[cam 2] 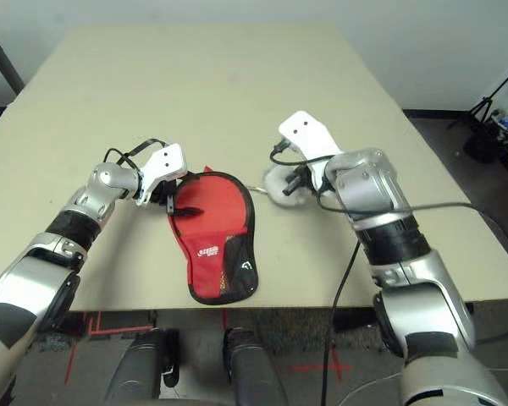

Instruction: Store the ping-pong paddle in its case and zip it.

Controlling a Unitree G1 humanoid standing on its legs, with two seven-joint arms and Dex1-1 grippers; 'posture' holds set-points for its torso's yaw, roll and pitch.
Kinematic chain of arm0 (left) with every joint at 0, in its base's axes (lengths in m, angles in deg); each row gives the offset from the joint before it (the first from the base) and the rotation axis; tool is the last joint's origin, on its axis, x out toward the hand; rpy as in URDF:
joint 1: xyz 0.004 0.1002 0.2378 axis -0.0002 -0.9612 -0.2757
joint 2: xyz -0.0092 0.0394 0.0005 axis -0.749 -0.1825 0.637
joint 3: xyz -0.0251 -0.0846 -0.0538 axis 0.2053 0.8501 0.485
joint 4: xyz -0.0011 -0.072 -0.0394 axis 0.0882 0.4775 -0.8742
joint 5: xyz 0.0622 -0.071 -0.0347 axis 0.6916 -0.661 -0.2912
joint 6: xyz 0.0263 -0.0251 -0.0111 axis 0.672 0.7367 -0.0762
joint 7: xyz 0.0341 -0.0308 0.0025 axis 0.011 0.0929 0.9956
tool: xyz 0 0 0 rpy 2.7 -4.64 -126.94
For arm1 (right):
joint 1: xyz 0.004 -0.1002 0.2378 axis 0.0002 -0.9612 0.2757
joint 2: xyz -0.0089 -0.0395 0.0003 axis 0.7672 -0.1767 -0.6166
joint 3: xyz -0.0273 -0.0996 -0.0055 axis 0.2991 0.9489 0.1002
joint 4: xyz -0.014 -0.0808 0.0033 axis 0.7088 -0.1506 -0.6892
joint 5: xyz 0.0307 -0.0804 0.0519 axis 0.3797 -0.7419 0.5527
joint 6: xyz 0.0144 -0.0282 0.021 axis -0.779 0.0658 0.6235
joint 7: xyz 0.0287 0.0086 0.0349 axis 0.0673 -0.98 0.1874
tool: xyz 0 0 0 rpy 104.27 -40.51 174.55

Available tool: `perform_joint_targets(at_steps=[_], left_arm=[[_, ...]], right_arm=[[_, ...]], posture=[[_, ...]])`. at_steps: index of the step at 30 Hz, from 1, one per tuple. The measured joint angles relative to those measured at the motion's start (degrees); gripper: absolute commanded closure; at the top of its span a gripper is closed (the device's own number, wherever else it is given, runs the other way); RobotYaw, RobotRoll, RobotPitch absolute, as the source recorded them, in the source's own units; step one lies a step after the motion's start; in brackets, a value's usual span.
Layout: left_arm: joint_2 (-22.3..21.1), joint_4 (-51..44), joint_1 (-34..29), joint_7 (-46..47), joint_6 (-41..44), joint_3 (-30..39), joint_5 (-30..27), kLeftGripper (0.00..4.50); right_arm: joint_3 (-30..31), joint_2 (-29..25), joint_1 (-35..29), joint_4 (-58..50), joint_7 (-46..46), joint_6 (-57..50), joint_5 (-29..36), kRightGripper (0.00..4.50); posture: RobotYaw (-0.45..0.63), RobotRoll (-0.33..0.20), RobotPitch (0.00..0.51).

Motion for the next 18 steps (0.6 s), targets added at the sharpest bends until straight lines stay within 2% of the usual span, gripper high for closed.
perform_joint_targets(at_steps=[2, 7, 13, 18], left_arm=[[0.3, 0.6, 0.3, 0.1, -0.3, -0.1, 0.0, 0.00], [0.2, 2.0, 1.0, 0.0, -0.8, -0.3, 0.1, 0.00], [0.5, 2.9, 1.4, 0.3, -1.5, -0.9, 0.2, 0.00], [0.9, 3.5, 2.0, 0.2, -1.6, -1.1, 0.1, 0.00]], right_arm=[[0.6, -5.3, -3.9, -8.0, -2.5, -2.6, 3.4, 4.50], [1.5, -15.2, -10.5, -19.1, -6.3, -3.2, 10.2, 4.50], [0.6, -21.8, -17.6, -28.2, -7.0, -3.0, 16.4, 4.50], [-0.4, -25.3, -23.4, -34.7, -6.5, -2.8, 19.4, 4.50]], posture=[[-0.09, 0.000, 0.157], [-0.11, 0.000, 0.161], [-0.12, 0.000, 0.165], [-0.12, 0.000, 0.169]])
